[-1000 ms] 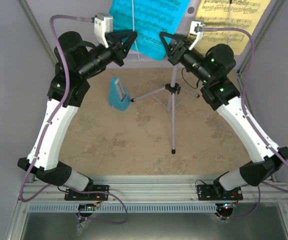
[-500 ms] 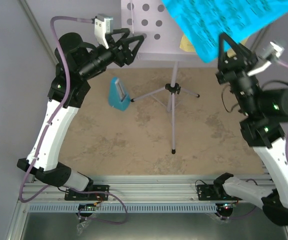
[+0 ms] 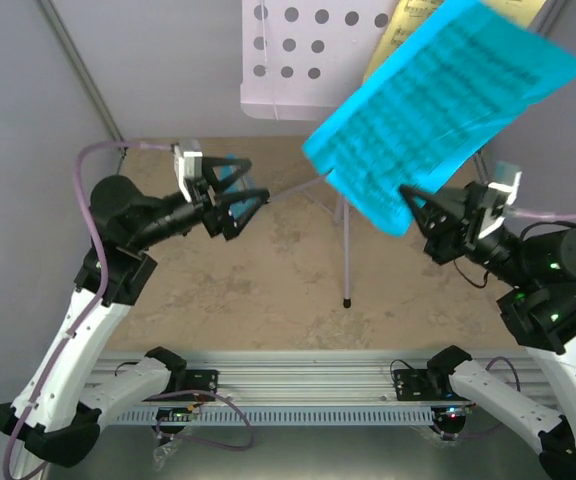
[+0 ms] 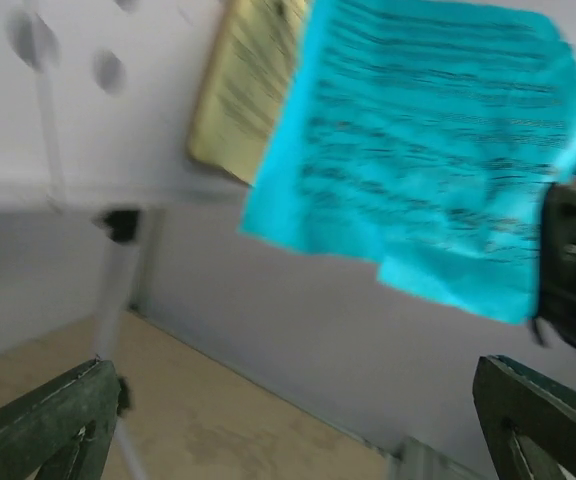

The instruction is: Pack up the instrument practice props

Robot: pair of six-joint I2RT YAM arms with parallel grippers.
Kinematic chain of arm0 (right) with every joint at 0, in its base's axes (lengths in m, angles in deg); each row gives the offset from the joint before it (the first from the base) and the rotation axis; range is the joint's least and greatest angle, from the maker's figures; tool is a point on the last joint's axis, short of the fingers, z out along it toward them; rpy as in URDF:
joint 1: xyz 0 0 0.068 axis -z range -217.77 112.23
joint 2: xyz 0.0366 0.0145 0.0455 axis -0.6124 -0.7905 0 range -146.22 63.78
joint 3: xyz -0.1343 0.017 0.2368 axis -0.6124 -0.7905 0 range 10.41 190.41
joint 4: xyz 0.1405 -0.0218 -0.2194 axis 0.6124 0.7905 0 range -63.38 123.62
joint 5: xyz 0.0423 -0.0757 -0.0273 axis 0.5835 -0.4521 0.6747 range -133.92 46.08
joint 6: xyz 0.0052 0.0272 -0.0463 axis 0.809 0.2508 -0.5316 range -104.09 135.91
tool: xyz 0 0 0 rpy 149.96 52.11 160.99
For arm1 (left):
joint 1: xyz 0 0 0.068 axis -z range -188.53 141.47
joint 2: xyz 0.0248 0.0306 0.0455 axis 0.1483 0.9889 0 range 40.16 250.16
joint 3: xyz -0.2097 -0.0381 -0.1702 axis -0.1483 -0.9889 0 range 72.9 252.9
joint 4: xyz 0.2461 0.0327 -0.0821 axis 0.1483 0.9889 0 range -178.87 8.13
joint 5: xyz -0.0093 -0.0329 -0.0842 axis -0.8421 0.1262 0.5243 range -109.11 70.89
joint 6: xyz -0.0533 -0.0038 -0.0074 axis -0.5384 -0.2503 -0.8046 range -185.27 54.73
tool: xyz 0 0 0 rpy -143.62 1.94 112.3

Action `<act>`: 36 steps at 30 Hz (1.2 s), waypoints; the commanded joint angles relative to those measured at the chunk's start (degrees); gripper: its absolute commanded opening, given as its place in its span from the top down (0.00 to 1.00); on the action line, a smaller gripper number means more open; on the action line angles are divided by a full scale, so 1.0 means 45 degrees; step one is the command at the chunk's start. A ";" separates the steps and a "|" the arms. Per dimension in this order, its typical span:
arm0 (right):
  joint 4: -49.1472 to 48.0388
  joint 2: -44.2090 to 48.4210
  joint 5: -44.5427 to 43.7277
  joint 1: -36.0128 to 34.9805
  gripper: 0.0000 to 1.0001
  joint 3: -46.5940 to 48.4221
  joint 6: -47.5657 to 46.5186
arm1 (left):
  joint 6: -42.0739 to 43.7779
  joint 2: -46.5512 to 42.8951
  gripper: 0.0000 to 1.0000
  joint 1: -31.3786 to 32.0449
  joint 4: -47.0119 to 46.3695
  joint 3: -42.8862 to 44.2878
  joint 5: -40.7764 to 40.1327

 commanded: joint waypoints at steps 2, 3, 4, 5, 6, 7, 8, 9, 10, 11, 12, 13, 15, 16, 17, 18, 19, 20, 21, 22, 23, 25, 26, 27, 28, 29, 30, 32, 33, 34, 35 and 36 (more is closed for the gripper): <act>0.0899 0.0604 0.4646 -0.0001 0.99 -0.2035 -0.0276 | -0.1386 -0.0827 0.01 0.0044 -0.1493 -0.2944 0.3506; 0.0849 0.0664 0.5192 0.0003 0.99 -0.2476 -0.0246 | -0.1539 -0.1073 0.01 0.0039 -0.1666 -0.3574 0.3369; 0.0743 0.0723 0.5543 0.0004 0.99 -0.3155 -0.0186 | -0.1751 -0.1258 0.01 0.0034 -0.1959 -0.4228 0.3164; 0.0534 0.0816 0.5885 0.0004 1.00 -0.3697 -0.0125 | -0.1975 -0.1403 0.01 0.0038 -0.2311 -0.4806 0.3049; 0.0369 0.0886 0.6174 0.0004 1.00 -0.4178 -0.0095 | -0.2130 -0.1441 0.01 0.0039 -0.2501 -0.5269 0.2999; 0.0383 0.0914 0.6362 0.0004 0.99 -0.4585 -0.0199 | -0.2305 -0.1446 0.01 0.0044 -0.2657 -0.5763 0.2961; 0.0572 0.0903 0.6495 0.0004 0.99 -0.4867 -0.0308 | -0.2503 -0.1461 0.01 0.0042 -0.2913 -0.6177 0.2922; 0.0813 0.0858 0.6585 -0.0006 0.99 -0.5118 -0.0528 | -0.2779 -0.1423 0.01 0.0039 -0.3387 -0.6627 0.2927; 0.1061 0.0748 0.6632 0.0003 1.00 -0.5312 -0.0775 | -0.3190 -0.1377 0.01 0.0034 -0.4064 -0.7064 0.3060; 0.1206 0.0684 0.6646 0.0004 0.99 -0.5542 -0.0875 | -0.3724 -0.1271 0.01 0.0038 -0.5008 -0.7499 0.3360; 0.1256 0.0613 0.6628 0.0004 1.00 -0.5783 -0.0921 | -0.4187 -0.1121 0.01 0.0039 -0.5868 -0.7839 0.3727; 0.1193 0.0558 0.6570 0.0004 0.99 -0.6003 -0.0888 | -0.4596 -0.0981 0.01 0.0041 -0.6884 -0.8080 0.3941; 0.0989 0.0430 0.6544 0.0004 1.00 -0.6462 -0.0773 | -0.5022 -0.0786 0.06 0.0036 -0.7872 -0.8380 0.4176; 0.0931 0.0371 0.6518 -0.0006 0.99 -0.6599 -0.0757 | -0.5025 -0.0731 0.11 0.0043 -0.8079 -0.8472 0.4180; 0.0914 0.0293 0.6483 0.0003 1.00 -0.6721 -0.0746 | -0.4962 -0.0724 0.15 0.0044 -0.8093 -0.8525 0.4066; 0.0912 0.0261 0.6393 0.0004 1.00 -0.6846 -0.0791 | -0.4793 -0.0769 0.21 0.0037 -0.8055 -0.8598 0.3932; 0.0912 0.0238 0.6355 0.0004 0.99 -0.6969 -0.0833 | -0.4672 -0.0812 0.28 0.0038 -0.8009 -0.8646 0.3774; 0.0858 0.0250 0.6340 0.0004 1.00 -0.7123 -0.0877 | -0.4505 -0.0861 0.34 0.0039 -0.7862 -0.8656 0.3573; 0.0781 0.0268 0.6321 0.0004 1.00 -0.7272 -0.0900 | -0.4324 -0.0877 0.43 0.0029 -0.7675 -0.8663 0.3416; 0.0744 0.0273 0.6265 0.0001 0.99 -0.7418 -0.0934 | -0.4201 -0.0879 0.51 0.0028 -0.7478 -0.8654 0.3272; 0.0737 0.0281 0.6183 0.0004 0.99 -0.7531 -0.0963 | -0.4102 -0.0880 0.57 0.0037 -0.7310 -0.8665 0.3113; 0.0782 0.0307 0.6024 0.0004 0.99 -0.7706 -0.1021 | -0.4082 -0.0862 0.63 0.0039 -0.7260 -0.8725 0.2915; 0.0793 0.0334 0.5923 0.0004 1.00 -0.7760 -0.1033 | -0.4078 -0.0853 0.66 0.0044 -0.7248 -0.8762 0.2853; 0.0821 0.0374 0.5774 0.0004 1.00 -0.7816 -0.1051 | -0.4085 -0.0842 0.69 0.0054 -0.7217 -0.8813 0.2758; 0.0847 0.0430 0.5616 0.0004 1.00 -0.7854 -0.1080 | -0.4063 -0.0870 0.75 0.0041 -0.7138 -0.8834 0.2643; 0.0894 0.0505 0.5367 -0.0001 0.99 -0.7901 -0.1086 | -0.4029 -0.0876 0.81 0.0039 -0.7033 -0.8873 0.2492; 0.0941 0.0593 0.5072 0.0003 0.99 -0.7950 -0.1104 | -0.4010 -0.0906 0.88 0.0039 -0.6866 -0.8939 0.2295; 0.1024 0.0816 0.4369 0.0004 1.00 -0.8069 -0.1117 | -0.3986 -0.0997 0.99 0.0039 -0.6551 -0.9145 0.1867; 0.1082 0.0967 0.3866 0.0004 0.99 -0.8147 -0.1101 | -0.4000 -0.1038 1.00 0.0029 -0.6439 -0.9285 0.1586; 0.1155 0.1078 0.3412 0.0004 0.93 -0.8198 -0.1089 | -0.4082 -0.1122 1.00 0.0037 -0.6352 -0.9483 0.1388; 0.1250 0.1187 0.2926 0.0001 0.83 -0.8244 -0.1087 | -0.4178 -0.1200 1.00 0.0034 -0.6275 -0.9730 0.1061; 0.1381 0.1281 0.2328 0.0001 0.68 -0.8284 -0.1090 | -0.4351 -0.1291 1.00 0.0040 -0.6151 -1.0005 0.0654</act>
